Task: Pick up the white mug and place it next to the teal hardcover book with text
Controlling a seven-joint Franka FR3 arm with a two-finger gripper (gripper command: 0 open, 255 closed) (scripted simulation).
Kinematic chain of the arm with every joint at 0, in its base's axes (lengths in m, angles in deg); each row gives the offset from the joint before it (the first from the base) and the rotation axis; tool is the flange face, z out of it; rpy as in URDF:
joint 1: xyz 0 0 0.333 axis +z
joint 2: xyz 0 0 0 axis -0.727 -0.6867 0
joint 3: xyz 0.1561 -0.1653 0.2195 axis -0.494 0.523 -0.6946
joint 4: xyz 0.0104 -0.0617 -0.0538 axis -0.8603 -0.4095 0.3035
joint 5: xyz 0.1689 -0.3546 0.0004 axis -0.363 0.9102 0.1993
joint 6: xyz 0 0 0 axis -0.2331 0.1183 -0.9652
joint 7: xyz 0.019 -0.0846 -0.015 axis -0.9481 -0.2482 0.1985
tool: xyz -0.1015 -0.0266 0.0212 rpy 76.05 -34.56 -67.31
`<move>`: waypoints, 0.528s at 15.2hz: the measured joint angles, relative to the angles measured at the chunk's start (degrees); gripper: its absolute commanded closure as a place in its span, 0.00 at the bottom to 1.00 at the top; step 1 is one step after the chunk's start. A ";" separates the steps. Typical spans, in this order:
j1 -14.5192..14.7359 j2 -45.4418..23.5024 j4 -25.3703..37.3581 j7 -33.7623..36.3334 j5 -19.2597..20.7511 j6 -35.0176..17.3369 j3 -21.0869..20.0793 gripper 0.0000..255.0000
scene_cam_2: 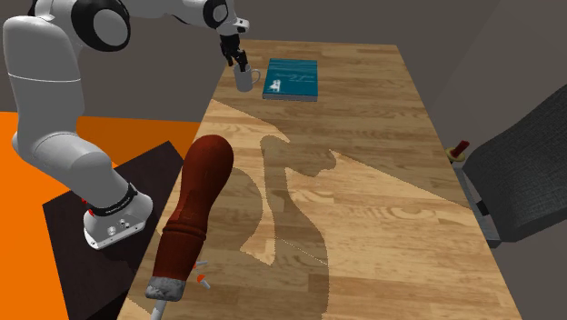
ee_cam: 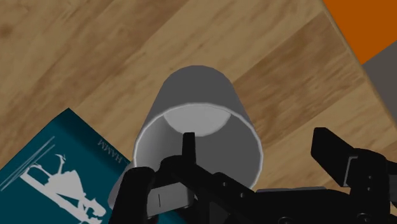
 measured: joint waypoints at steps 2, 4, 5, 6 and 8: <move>0.00 0.00 0.00 0.00 0.00 0.00 0.00 0.00; 0.14 0.77 1.39 0.14 0.06 2.13 -0.01 0.00; 0.03 1.64 1.78 -0.06 0.05 3.37 0.03 0.00; 0.11 2.38 2.12 0.02 0.11 4.43 0.05 0.00; 0.17 2.57 3.03 0.08 0.12 5.55 0.03 0.00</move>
